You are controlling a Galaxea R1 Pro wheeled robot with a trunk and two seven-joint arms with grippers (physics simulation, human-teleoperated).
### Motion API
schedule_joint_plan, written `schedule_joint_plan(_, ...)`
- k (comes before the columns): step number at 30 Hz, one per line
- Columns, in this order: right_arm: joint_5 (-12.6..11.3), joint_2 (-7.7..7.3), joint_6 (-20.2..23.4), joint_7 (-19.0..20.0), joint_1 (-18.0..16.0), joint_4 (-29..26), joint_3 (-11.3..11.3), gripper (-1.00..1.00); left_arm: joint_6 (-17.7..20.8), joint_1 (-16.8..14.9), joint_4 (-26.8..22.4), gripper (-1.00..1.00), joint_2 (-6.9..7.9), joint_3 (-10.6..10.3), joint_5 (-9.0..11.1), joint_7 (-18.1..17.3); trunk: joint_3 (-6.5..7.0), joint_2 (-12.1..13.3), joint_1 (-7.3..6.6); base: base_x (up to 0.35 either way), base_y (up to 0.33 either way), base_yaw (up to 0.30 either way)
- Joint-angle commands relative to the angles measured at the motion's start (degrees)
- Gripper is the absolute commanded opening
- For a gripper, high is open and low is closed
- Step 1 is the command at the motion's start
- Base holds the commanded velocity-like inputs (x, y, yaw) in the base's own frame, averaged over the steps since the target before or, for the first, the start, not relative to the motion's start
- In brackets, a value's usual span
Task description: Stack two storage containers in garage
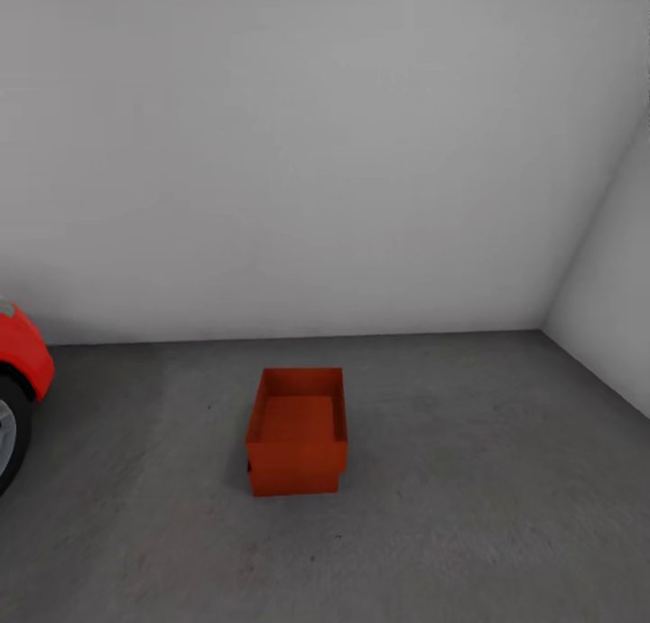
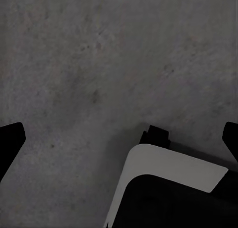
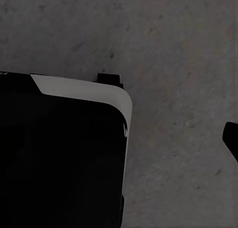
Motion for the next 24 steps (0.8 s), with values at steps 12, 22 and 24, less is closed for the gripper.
schedule_joint_plan(12,0.55,0.01,-0.29,-0.3,-0.08,0.2,0.08,1.0,-0.02,-0.03,0.05,1.0,-0.2,-0.54,0.62,0.14,1.06,-0.04,0.0,0.0,0.0,0.0)
schedule_joint_plan(22,0.53,0.01,-0.29,-0.3,-0.08,0.15,0.08,1.0,-0.02,-0.04,0.05,1.0,-0.4,-0.48,0.68,0.11,1.98,-0.04,0.0,0.0,0.0,0.0)
schedule_joint_plan(24,0.53,-0.02,-0.29,-0.3,-0.08,0.14,0.08,1.0,-0.01,-0.04,0.05,1.0,-0.41,-0.49,0.7,0.13,2.17,-0.04,0.0,0.0,0.0,0.0)
